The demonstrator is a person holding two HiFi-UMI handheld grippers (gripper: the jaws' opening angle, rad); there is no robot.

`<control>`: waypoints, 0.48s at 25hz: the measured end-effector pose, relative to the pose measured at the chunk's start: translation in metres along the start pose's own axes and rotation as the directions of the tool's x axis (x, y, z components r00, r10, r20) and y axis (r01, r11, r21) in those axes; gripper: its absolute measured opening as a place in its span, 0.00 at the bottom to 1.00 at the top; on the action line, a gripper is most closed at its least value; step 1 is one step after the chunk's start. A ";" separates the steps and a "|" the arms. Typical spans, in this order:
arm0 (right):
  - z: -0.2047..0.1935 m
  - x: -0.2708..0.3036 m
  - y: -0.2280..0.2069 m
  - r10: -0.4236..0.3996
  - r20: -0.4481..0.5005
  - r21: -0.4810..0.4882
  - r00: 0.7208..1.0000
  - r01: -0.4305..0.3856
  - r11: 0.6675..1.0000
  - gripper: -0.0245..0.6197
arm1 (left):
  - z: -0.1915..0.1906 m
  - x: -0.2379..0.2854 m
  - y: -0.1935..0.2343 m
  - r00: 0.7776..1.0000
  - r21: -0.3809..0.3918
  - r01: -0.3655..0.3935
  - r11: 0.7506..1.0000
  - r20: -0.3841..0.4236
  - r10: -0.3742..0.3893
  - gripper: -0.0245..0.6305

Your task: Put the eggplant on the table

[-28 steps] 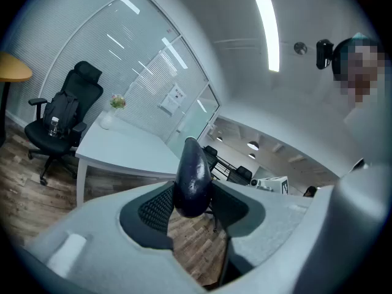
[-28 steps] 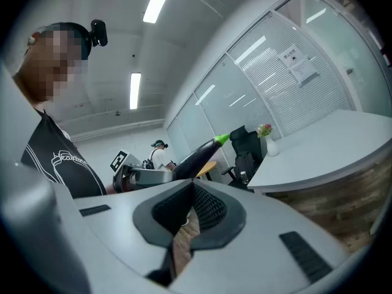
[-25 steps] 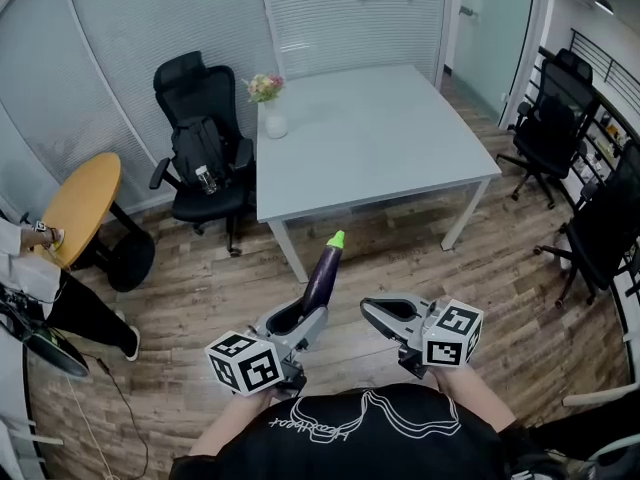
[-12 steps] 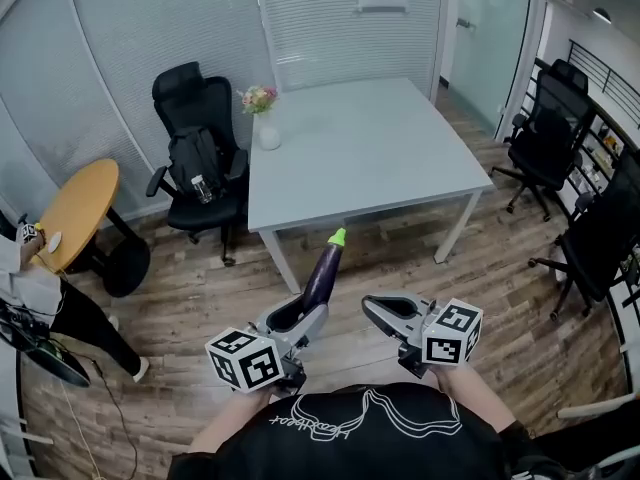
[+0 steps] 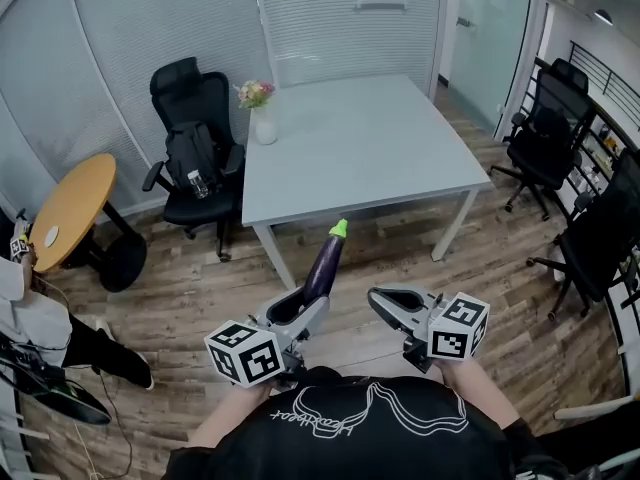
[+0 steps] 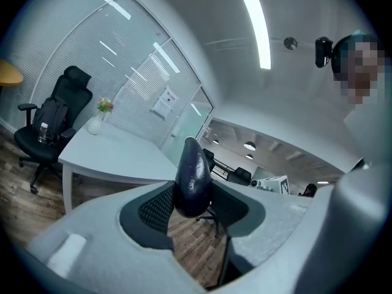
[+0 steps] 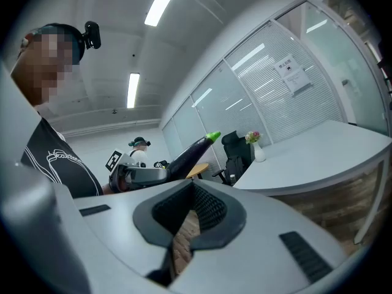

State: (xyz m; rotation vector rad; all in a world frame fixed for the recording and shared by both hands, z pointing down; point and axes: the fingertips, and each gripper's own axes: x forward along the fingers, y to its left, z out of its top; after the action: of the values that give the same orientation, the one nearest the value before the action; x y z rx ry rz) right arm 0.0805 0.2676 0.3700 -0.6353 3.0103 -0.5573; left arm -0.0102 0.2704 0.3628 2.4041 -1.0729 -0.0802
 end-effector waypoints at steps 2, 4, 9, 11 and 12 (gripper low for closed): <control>-0.004 0.002 -0.003 0.003 -0.010 0.007 1.000 -0.003 1.000 0.05 | -0.002 0.004 0.004 1.000 -0.005 -0.003 1.000 -0.008 0.003 0.34; -0.006 0.005 -0.008 0.003 -0.014 0.015 1.000 -0.003 1.000 0.05 | 0.000 0.009 0.010 1.000 -0.013 -0.005 1.000 -0.010 0.005 0.34; -0.003 0.020 -0.039 -0.016 -0.016 0.046 1.000 0.017 0.999 0.05 | 0.010 0.033 0.033 1.000 -0.022 0.007 1.000 -0.028 -0.007 0.34; 0.000 0.026 -0.058 -0.036 -0.016 0.059 0.999 0.036 0.998 0.05 | 0.014 0.049 0.047 0.999 -0.029 0.014 0.999 -0.042 -0.016 0.34; 0.002 0.031 -0.068 -0.041 -0.015 0.067 0.999 0.042 0.997 0.05 | 0.016 0.057 0.054 0.999 -0.035 0.018 0.999 -0.049 -0.020 0.34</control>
State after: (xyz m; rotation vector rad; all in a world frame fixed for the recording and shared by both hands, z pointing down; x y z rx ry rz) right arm 0.0784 0.1969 0.3938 -0.6947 2.9827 -0.6644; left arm -0.0122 0.1927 0.3827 2.3736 -1.0182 -0.0449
